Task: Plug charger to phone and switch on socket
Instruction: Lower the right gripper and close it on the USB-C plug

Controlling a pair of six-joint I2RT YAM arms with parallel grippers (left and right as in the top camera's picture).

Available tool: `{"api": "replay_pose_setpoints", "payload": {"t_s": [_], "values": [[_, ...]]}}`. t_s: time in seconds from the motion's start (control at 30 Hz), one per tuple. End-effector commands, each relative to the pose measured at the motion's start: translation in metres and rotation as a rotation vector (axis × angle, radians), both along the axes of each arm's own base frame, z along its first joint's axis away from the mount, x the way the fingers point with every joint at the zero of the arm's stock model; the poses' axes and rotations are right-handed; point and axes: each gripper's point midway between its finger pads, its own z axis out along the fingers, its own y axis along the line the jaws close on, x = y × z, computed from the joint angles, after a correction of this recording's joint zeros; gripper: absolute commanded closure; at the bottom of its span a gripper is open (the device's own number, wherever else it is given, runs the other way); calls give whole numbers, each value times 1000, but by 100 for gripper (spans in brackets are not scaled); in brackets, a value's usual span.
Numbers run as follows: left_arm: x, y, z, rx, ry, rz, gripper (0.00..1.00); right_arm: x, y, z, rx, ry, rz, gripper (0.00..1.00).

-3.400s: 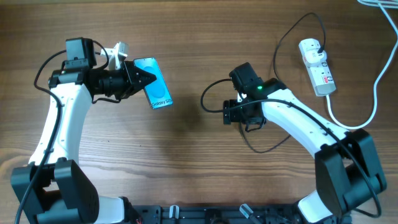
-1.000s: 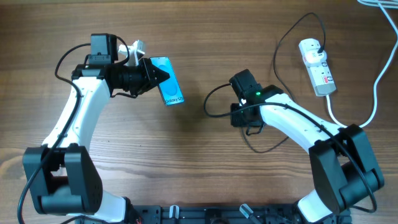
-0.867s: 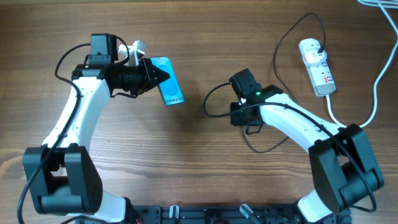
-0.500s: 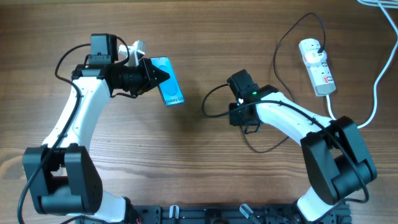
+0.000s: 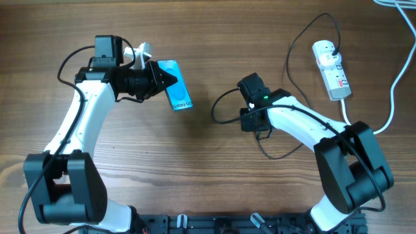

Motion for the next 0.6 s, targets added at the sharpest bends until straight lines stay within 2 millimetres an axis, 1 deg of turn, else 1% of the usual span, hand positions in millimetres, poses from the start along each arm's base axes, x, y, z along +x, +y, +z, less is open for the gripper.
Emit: {"api": "replay_pose_setpoints", "payload": {"t_s": [0.0,0.07,0.2,0.23,0.4,0.5,0.57], "values": [[-2,-3,3,-18,-1,-11,96,-7,3,-10,10,44,13,65],[-2,-3,3,-18,1,-11,96,-9,3,-10,12,50,14,60],[-2,-3,3,-18,1,-11,96,-13,1,-11,3,66,14,61],[-2,-3,3,-18,1,-11,96,-13,1,-11,2,68,14,62],[-2,-3,3,-18,1,-11,96,-13,0,-11,2,68,14,74],[-3,-3,2,-18,5,-11,96,-11,1,-10,2,60,13,78],[-3,-3,2,-18,8,-11,96,-10,0,-10,-1,54,13,78]]}}
